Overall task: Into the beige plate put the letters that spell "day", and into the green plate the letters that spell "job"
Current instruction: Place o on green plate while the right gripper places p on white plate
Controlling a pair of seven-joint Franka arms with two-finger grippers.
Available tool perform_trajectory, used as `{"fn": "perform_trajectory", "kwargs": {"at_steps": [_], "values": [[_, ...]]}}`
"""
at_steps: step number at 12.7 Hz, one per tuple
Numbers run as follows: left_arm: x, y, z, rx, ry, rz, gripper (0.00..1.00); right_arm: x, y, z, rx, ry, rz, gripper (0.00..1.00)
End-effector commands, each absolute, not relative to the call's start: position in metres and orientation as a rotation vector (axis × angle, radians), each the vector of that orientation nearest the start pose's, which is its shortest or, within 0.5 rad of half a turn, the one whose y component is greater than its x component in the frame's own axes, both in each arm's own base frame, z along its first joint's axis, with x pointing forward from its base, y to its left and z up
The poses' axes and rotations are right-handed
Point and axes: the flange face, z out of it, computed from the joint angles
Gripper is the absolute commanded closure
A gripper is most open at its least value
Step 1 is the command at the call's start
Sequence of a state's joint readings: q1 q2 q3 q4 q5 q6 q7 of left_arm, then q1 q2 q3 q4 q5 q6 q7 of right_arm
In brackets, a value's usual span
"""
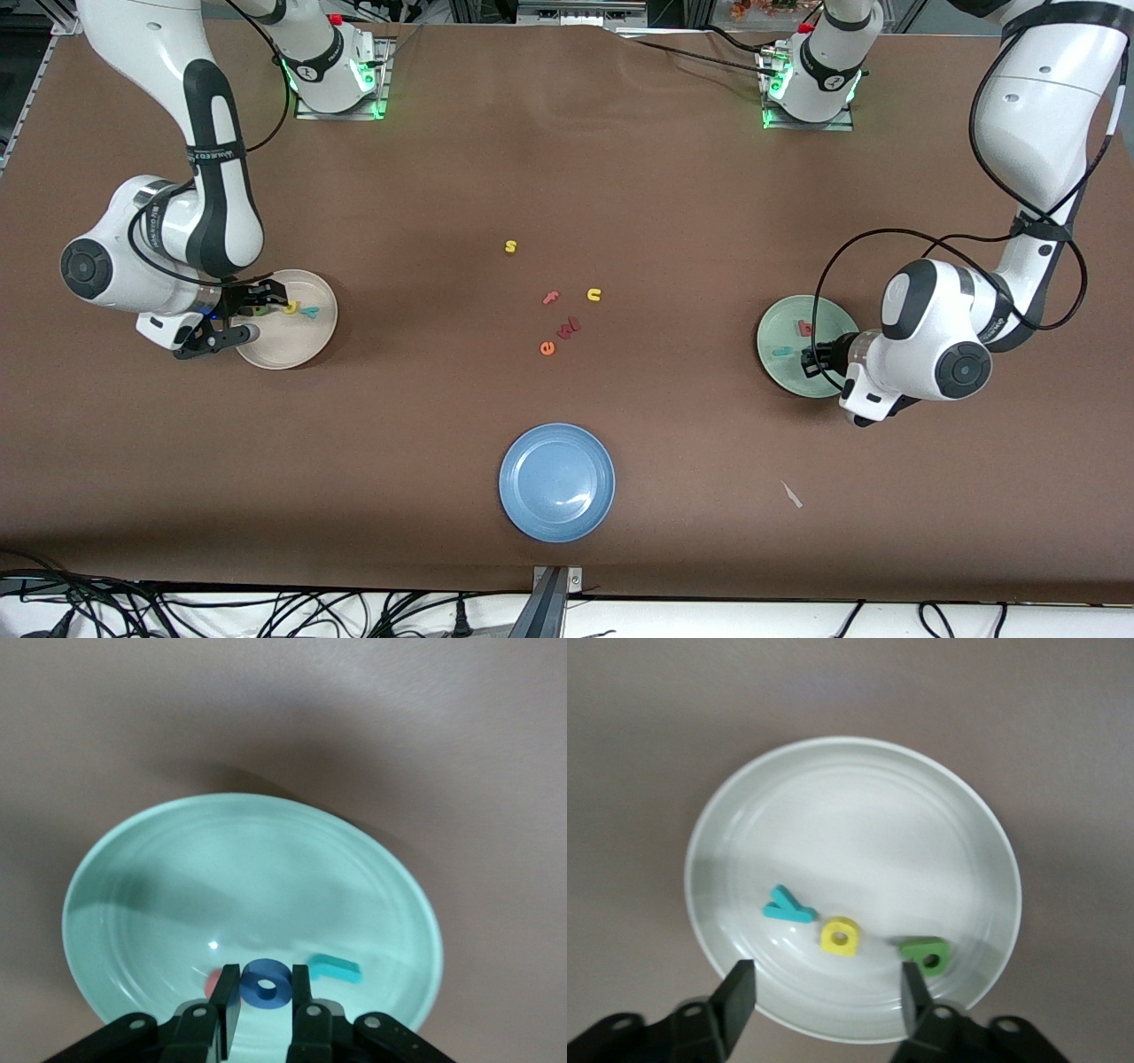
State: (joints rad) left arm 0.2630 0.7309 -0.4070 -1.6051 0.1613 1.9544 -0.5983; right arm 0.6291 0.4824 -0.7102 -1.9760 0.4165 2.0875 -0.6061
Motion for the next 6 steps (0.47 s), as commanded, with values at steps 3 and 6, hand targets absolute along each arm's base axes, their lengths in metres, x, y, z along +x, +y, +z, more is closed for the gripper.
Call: {"fn": "perform_trajectory", "kwargs": {"at_steps": [3, 6], "values": [[0.652, -0.049, 0.186, -3.03, -0.543, 0.542, 0.82, 0.609, 0.005, 0.321, -2.928, -0.411, 0.329, 0.0], [0.651, -0.049, 0.185, -3.029, -0.543, 0.547, 0.64, 0.62, 0.013, 0.345, -2.935, -0.369, 0.334, 0.0]]}}
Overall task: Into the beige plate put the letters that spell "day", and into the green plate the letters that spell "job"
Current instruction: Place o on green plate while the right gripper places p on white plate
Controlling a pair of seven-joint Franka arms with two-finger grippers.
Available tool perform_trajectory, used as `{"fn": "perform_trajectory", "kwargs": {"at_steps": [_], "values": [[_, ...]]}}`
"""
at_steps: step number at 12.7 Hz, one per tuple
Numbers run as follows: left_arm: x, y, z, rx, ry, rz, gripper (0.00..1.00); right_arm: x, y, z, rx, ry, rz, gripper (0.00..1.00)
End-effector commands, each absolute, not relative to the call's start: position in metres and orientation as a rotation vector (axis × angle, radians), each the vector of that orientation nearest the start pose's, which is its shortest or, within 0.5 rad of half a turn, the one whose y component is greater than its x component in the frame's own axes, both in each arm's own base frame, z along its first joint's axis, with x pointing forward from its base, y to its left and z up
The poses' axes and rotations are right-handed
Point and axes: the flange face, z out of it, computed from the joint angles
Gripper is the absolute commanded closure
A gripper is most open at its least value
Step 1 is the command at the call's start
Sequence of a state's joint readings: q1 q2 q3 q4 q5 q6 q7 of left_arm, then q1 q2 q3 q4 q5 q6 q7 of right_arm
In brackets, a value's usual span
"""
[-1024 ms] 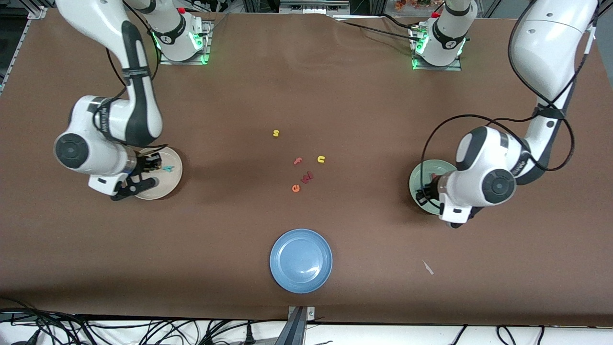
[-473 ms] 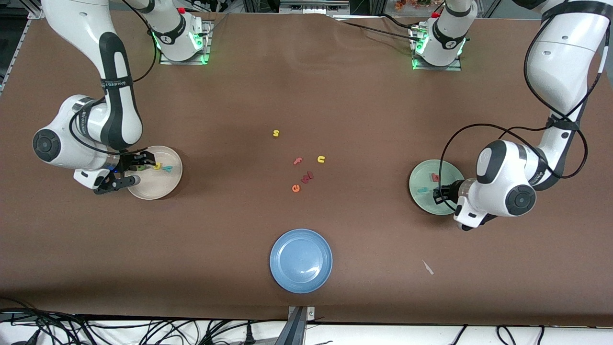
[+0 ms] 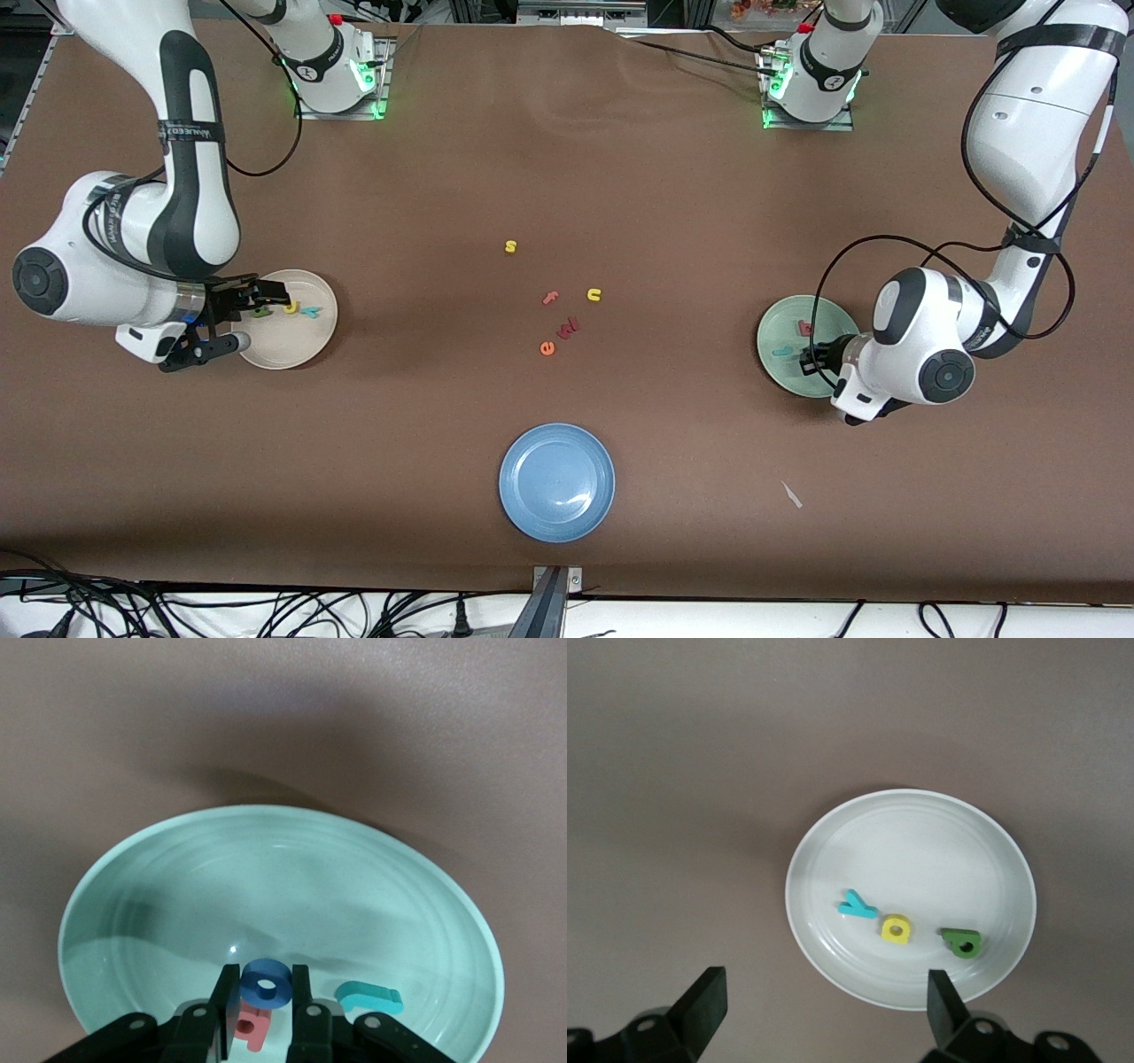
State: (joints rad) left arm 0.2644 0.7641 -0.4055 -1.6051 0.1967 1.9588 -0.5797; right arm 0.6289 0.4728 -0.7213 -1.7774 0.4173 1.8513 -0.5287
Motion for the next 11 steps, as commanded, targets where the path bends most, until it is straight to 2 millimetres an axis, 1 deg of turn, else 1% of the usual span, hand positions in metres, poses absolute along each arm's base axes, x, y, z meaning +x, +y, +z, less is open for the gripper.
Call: {"fn": "perform_trajectory", "kwargs": {"at_steps": [1, 2, 3, 4, 5, 6, 7, 8, 9, 10, 11], "values": [[0.651, -0.049, 0.186, -3.029, -0.544, 0.548, 0.33, 0.624, 0.016, 0.357, -2.942, -0.364, 0.319, 0.0], [0.651, -0.05, 0.188, -3.028, -0.544, 0.547, 0.0, 0.629, 0.02, 0.369, -2.958, -0.39, 0.316, 0.0], [0.652, -0.049, 0.191, -3.025, -0.551, 0.544, 0.0, 0.637, 0.028, 0.386, -2.985, -0.431, 0.285, 0.0], [0.653, -0.048, 0.196, -3.024, -0.56, 0.536, 0.0, 0.638, 0.035, 0.397, -2.999, -0.451, 0.321, 0.0], [0.656, -0.049, 0.208, -3.028, -0.558, 0.508, 0.0, 0.64, 0.038, 0.407, -3.014, -0.448, 0.343, 0.0], [0.657, -0.05, 0.225, -3.025, -0.547, 0.498, 0.0, 0.64, 0.04, 0.42, -3.024, -0.438, 0.336, 0.0], [0.658, -0.051, 0.248, -3.019, -0.532, 0.483, 0.0, 0.636, 0.038, 0.441, -3.049, -0.463, 0.305, 0.0], [0.659, -0.056, 0.275, -3.025, -0.521, 0.437, 0.0, 0.631, 0.042, 0.451, -3.116, -0.507, 0.331, 0.0], [0.658, -0.066, 0.302, -3.036, -0.474, 0.396, 0.0, 0.625, 0.04, 0.47, -3.202, -0.552, 0.327, 0.0], [0.656, -0.071, 0.326, -3.055, -0.416, 0.361, 0.0, 0.622, 0.032, 0.481, -3.215, -0.544, 0.301, 0.0], [0.654, -0.072, 0.347, -3.071, -0.339, 0.329, 0.0, 0.617, 0.019, 0.498, -3.179, -0.491, 0.234, 0.0]]}}
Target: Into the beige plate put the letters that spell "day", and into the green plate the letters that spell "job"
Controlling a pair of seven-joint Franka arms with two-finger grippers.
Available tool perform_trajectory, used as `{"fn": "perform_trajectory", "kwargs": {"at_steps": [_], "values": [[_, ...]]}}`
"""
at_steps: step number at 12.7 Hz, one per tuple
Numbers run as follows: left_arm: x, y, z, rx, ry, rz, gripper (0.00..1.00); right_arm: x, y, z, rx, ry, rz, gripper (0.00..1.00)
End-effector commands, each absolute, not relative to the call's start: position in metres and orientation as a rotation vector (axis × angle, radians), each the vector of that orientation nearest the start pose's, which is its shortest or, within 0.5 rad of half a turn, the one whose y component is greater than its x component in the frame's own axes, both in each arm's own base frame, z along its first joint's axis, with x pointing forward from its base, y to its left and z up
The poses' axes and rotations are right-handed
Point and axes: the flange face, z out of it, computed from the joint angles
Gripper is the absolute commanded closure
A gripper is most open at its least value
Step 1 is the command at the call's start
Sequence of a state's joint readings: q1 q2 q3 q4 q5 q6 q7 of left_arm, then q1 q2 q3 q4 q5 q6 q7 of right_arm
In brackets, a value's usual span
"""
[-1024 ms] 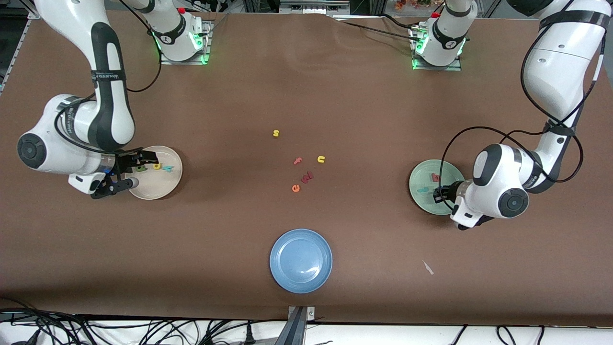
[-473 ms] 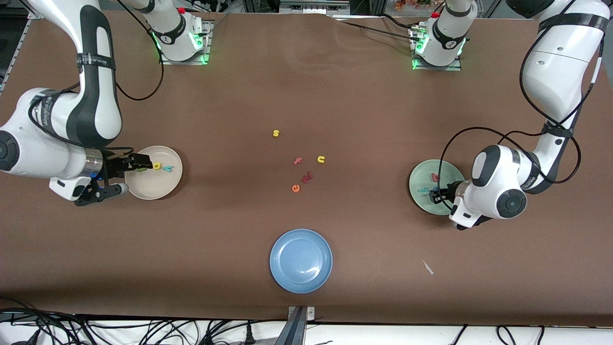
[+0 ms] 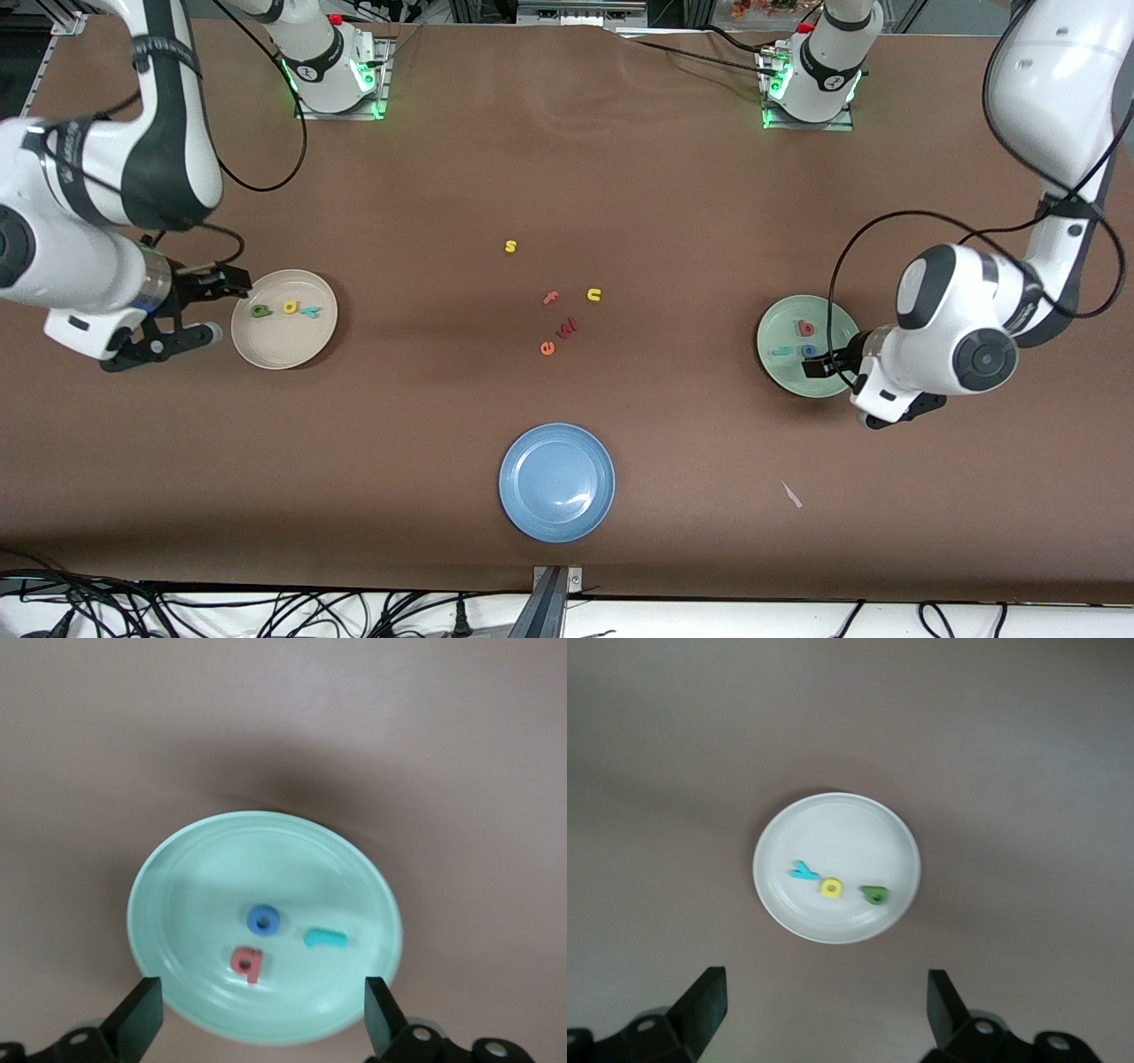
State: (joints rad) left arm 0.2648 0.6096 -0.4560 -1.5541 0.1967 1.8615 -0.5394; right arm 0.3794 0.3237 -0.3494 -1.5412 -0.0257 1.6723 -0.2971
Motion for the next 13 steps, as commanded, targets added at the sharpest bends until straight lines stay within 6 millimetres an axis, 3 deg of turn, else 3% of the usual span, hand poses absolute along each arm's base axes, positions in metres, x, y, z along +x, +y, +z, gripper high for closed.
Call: {"fn": "perform_trajectory", "kwargs": {"at_steps": [1, 3, 5, 7, 9, 11, 13], "values": [[0.651, -0.073, 0.37, -3.075, -0.248, 0.306, 0.0, 0.611, 0.013, 0.507, -3.11, -0.413, 0.188, 0.0], [0.65, -0.07, 0.422, -3.123, -0.087, 0.266, 0.0, 0.604, -0.003, 0.521, -3.056, -0.351, 0.137, 0.0], [0.649, -0.06, 0.473, -3.214, 0.04, 0.282, 0.0, 0.596, -0.004, 0.542, -3.068, -0.371, 0.106, 0.0], [0.64, -0.051, 0.504, -3.192, 0.129, 0.277, 0.0, 0.589, -0.005, 0.554, -3.127, -0.406, 0.111, 0.0], [0.635, -0.043, 0.517, -3.199, 0.203, 0.285, 0.0, 0.582, -0.002, 0.563, -3.131, -0.365, 0.115, 0.0], [0.624, -0.045, 0.547, -3.171, 0.27, 0.207, 0.0, 0.577, 0.006, 0.568, -3.144, -0.235, 0.117, 0.0], [0.615, -0.051, 0.569, -3.12, 0.242, 0.145, 0.0, 0.577, 0.009, 0.568, -3.144, -0.217, 0.117, 0.0]]}}
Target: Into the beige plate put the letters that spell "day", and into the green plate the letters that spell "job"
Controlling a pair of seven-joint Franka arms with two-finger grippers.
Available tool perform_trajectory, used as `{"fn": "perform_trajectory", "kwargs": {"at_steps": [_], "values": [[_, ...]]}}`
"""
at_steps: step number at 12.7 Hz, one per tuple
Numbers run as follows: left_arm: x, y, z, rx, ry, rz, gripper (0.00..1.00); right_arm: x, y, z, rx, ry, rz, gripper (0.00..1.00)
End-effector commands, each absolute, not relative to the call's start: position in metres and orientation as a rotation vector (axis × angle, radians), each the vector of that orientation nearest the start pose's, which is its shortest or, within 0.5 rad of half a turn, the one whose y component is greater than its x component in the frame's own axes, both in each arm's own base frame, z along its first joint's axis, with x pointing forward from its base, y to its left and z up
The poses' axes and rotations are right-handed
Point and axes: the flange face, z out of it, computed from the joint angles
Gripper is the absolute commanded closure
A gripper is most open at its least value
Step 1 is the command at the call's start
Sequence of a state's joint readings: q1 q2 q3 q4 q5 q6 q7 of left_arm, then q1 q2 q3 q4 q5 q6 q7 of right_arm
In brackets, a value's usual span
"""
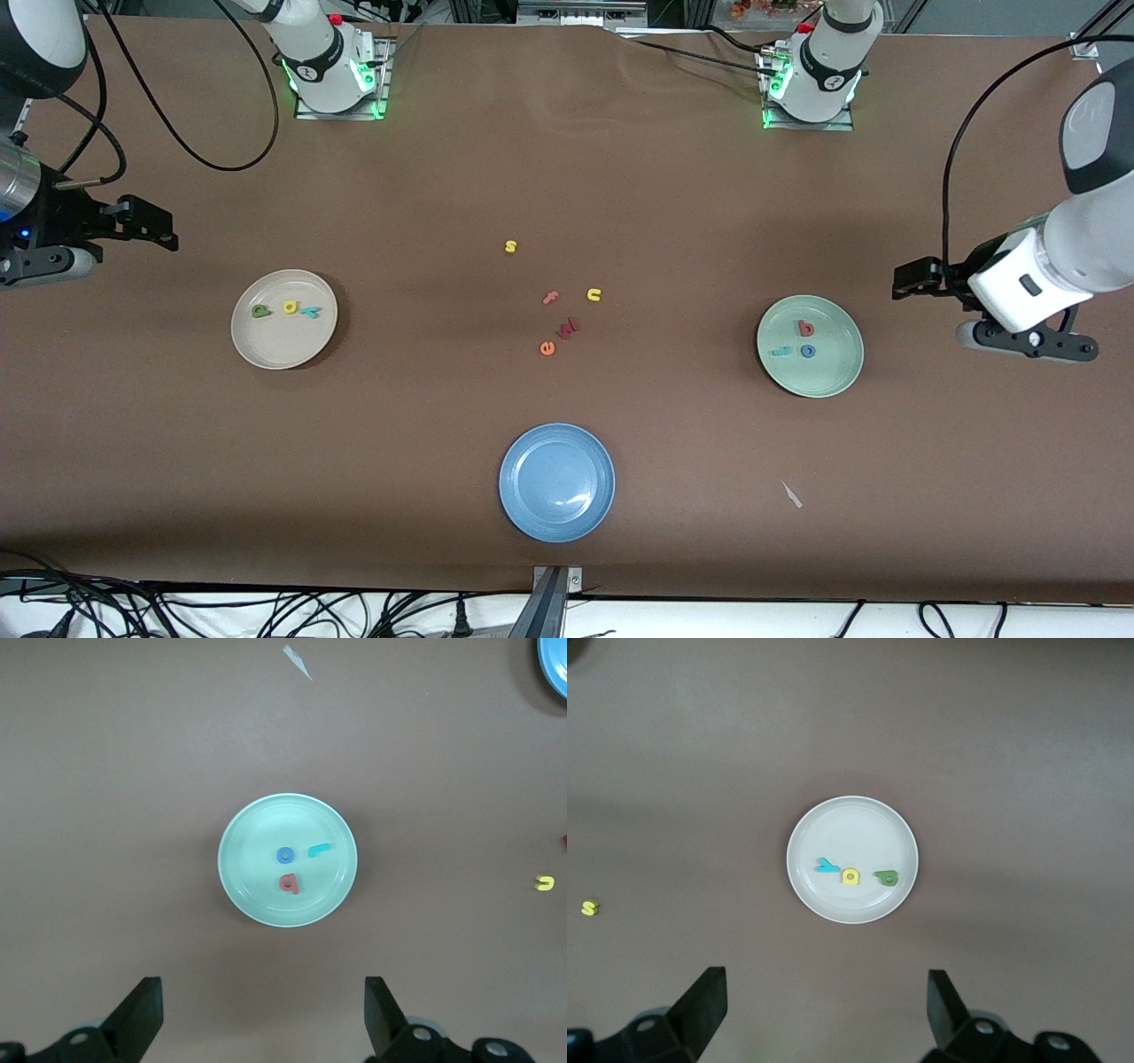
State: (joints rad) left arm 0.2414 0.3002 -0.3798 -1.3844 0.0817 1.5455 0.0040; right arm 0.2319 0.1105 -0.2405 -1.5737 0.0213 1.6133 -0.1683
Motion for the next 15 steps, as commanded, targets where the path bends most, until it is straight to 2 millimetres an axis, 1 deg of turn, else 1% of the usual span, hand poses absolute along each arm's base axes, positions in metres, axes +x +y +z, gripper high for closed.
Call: {"fn": "perform_trajectory", "kwargs": {"at_steps": [1, 3, 4, 5, 6, 7, 8, 9, 10, 12, 13, 15], "values": [[0.61, -0.05, 0.576, -3.125, 0.225, 0.13, 0.0, 0.577, 0.008, 0.568, -3.146, -0.196, 0.116, 0.0], [0.603, -0.037, 0.579, -3.161, 0.197, 0.103, 0.0, 0.577, 0.004, 0.568, -3.146, -0.128, 0.116, 0.0], [0.593, -0.033, 0.578, -3.162, 0.258, 0.095, 0.0, 0.577, 0.005, 0.568, -3.145, -0.115, 0.116, 0.0], [0.59, -0.027, 0.579, -3.157, 0.301, 0.065, 0.0, 0.577, 0.005, 0.569, -3.145, -0.115, 0.113, 0.0], [0.587, -0.024, 0.575, -3.147, 0.289, 0.061, 0.0, 0.577, 0.004, 0.569, -3.139, -0.109, 0.11, 0.0], [0.574, -0.026, 0.576, -3.152, 0.284, 0.054, 0.0, 0.577, 0.004, 0.568, -3.139, -0.109, 0.115, 0.0], [0.563, -0.026, 0.582, -3.148, 0.28, -0.006, 0.0, 0.576, 0.004, 0.567, -3.136, -0.109, 0.134, 0.0], [0.557, -0.026, 0.585, -3.143, 0.277, -0.032, 0.0, 0.575, 0.004, 0.566, -3.136, -0.102, 0.144, 0.0], [0.556, -0.026, 0.586, -3.143, 0.275, -0.032, 0.0, 0.576, 0.004, 0.566, -3.138, -0.102, 0.144, 0.0], [0.559, -0.012, 0.587, -3.145, 0.249, -0.038, 0.0, 0.577, 0.004, 0.566, -3.139, -0.1, 0.144, 0.0], [0.561, -0.015, 0.585, -3.138, 0.249, -0.032, 0.0, 0.578, 0.004, 0.565, -3.139, -0.102, 0.146, 0.0], [0.562, -0.009, 0.582, -3.14, 0.23, -0.025, 0.0, 0.578, 0.005, 0.564, -3.139, -0.095, 0.151, 0.0]]}}
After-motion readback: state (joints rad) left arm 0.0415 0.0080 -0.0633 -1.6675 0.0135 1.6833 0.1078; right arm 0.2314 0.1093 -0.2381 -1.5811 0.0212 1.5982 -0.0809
